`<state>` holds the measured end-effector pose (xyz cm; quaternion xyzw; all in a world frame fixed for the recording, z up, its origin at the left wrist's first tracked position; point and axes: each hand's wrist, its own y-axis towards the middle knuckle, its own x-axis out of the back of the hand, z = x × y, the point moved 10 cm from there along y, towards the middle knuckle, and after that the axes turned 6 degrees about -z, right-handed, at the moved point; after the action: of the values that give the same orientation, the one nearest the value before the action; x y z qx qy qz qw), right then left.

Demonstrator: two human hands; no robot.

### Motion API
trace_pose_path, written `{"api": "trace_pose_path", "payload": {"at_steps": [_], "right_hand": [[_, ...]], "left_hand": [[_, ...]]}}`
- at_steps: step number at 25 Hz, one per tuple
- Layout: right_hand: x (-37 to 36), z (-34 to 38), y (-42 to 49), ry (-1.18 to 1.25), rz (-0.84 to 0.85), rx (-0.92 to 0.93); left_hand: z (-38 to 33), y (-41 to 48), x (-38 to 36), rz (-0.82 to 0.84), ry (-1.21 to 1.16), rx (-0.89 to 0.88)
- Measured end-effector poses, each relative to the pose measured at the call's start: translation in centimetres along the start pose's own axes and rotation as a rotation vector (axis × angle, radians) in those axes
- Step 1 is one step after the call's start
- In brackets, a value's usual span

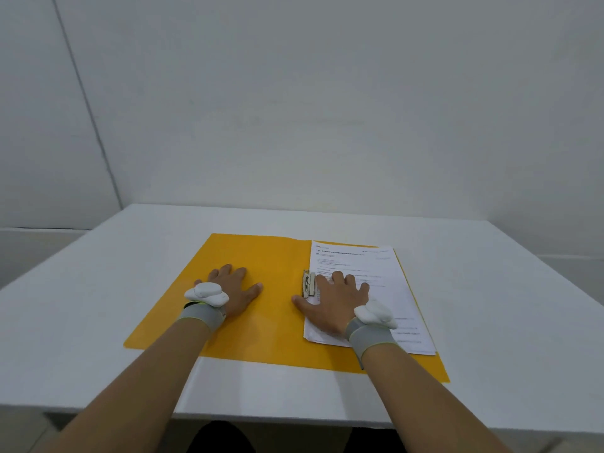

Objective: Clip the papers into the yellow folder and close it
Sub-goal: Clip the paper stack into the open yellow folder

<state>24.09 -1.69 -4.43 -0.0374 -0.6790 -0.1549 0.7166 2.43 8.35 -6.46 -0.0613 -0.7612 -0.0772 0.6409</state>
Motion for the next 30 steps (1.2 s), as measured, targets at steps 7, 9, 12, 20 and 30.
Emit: {"api": "trace_pose_path", "payload": {"at_steps": [7, 9, 12, 20, 30], "right_hand": [[-0.3, 2.6, -0.4, 0.022, -0.034, 0.013], [-0.3, 2.5, -0.4, 0.015, -0.019, 0.019], [0.0, 2.5, -0.1, 0.030, -0.005, 0.043], [0.7, -0.7, -0.6, 0.101, 0.061, 0.035], [0.1, -1.6, -0.7, 0.026, 0.125, 0.042]], "left_hand": [[1.7, -2.6, 1.1, -0.114, 0.019, 0.063], [2.1, -2.9, 1.3, -0.147, 0.035, 0.117], [3.2, -3.2, 1.5, -0.130, 0.063, 0.236], [6.1, -5.4, 2.5, -0.098, 0.050, 0.458], [4.9, -6.8, 2.7, -0.023, -0.023, 0.484]]}}
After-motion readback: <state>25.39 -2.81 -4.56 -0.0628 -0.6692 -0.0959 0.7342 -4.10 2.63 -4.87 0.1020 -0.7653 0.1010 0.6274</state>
